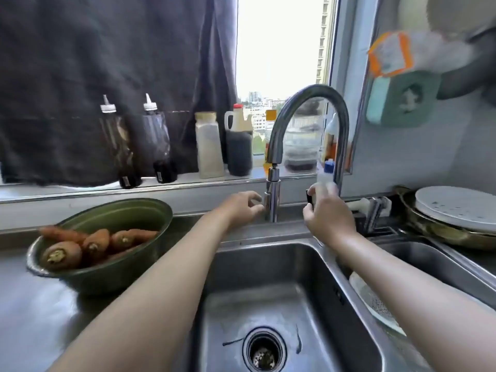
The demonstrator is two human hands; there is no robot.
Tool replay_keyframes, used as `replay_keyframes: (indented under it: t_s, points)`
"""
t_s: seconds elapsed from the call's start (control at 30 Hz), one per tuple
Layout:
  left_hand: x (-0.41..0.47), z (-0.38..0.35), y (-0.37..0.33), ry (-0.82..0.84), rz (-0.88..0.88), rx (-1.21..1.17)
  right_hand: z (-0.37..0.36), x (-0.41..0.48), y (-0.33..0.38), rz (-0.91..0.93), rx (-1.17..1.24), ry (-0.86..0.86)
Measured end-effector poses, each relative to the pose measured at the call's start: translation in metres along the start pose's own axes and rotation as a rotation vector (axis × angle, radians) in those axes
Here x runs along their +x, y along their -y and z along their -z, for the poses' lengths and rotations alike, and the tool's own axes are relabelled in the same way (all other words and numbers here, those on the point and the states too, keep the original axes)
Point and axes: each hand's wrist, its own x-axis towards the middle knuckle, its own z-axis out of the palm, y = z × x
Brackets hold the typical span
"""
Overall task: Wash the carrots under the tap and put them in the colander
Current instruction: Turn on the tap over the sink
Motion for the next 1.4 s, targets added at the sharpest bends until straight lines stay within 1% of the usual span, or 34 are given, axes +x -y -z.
replay_keyframes:
  t_s: [0.03, 0.1, 0.2, 0.23, 0.3, 0.4, 0.47, 0.53, 0.7, 0.83, 0.97, 1.13, 1.4]
  points:
    - [0.016, -0.003, -0.003, -0.018, -0.028, -0.061, 0.000, 0.008, -0.007, -0.022, 0.029, 0.002]
    - [0.034, -0.005, -0.010, -0.025, -0.055, -0.173, -0.001, 0.018, -0.016, -0.088, 0.089, 0.103]
    - [0.048, -0.008, -0.031, 0.086, -0.054, -0.363, -0.002, 0.026, -0.023, -0.177, 0.200, 0.325]
    - [0.050, -0.009, -0.037, 0.128, -0.054, -0.425, 0.000, 0.029, -0.024, -0.200, 0.251, 0.365]
    - [0.053, -0.008, -0.044, 0.196, -0.060, -0.458, 0.002, 0.036, -0.026, -0.203, 0.344, 0.388]
    - [0.064, -0.013, -0.044, 0.258, -0.070, -0.496, 0.002, 0.044, -0.032, -0.192, 0.395, 0.397]
    - [0.070, -0.021, -0.043, 0.297, -0.055, -0.532, 0.003, 0.044, -0.037, -0.175, 0.404, 0.370]
    - [0.076, -0.028, -0.045, 0.327, -0.078, -0.528, 0.004, 0.041, -0.041, -0.154, 0.421, 0.338]
    - [0.084, -0.036, -0.057, 0.278, -0.268, -0.412, 0.004, 0.036, -0.051, -0.070, 0.438, 0.268]
    - [0.088, -0.038, -0.053, 0.234, -0.318, -0.413, 0.002, 0.032, -0.053, -0.038, 0.503, 0.265]
    - [0.087, -0.039, -0.053, 0.218, -0.317, -0.407, 0.000, 0.028, -0.051, -0.014, 0.467, 0.273]
    - [0.086, -0.043, -0.054, 0.260, -0.301, -0.442, -0.002, 0.021, -0.055, 0.032, 0.429, 0.275]
    - [0.085, -0.042, -0.056, 0.289, -0.247, -0.477, -0.002, 0.025, -0.056, 0.042, 0.411, 0.306]
